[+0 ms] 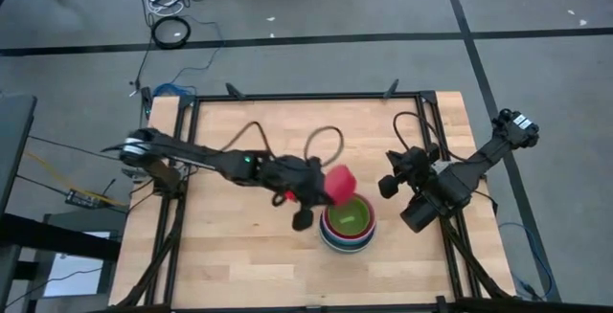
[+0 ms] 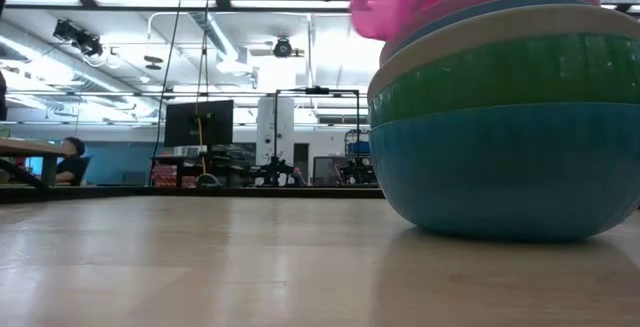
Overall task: Nest bowls inside each other
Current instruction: Stack the red bowl on top of the green bowl, then return to Home Position
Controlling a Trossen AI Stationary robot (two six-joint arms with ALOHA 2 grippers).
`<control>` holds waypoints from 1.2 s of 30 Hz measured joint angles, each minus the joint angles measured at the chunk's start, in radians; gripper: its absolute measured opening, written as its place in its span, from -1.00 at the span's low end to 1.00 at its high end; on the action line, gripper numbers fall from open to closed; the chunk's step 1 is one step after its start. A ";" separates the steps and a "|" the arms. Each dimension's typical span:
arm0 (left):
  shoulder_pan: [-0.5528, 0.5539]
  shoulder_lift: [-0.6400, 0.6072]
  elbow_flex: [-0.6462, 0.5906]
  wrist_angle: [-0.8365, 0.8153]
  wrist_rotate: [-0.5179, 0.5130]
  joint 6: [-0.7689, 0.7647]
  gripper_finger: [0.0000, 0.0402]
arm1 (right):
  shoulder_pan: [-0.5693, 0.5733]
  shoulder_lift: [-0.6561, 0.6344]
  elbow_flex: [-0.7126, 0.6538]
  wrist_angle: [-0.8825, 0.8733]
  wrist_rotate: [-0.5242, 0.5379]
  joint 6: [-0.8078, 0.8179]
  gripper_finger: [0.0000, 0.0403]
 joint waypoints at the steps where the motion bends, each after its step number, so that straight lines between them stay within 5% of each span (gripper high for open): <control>1: -0.003 0.020 0.019 -0.001 0.016 0.000 -0.99 | 0.002 0.000 0.000 0.000 0.002 0.000 -0.90; 16: -0.019 0.208 0.127 -0.053 0.117 -0.143 -0.97 | 0.004 0.000 0.000 0.000 -0.003 -0.005 -0.90; 27: -0.021 0.202 0.127 -0.040 0.117 -0.185 -0.60 | 0.004 0.000 0.000 0.000 -0.028 -0.006 -0.90; 36: -0.021 0.201 0.140 -0.051 0.110 -0.194 -0.50 | 0.004 0.000 0.000 0.001 -0.039 -0.008 -0.90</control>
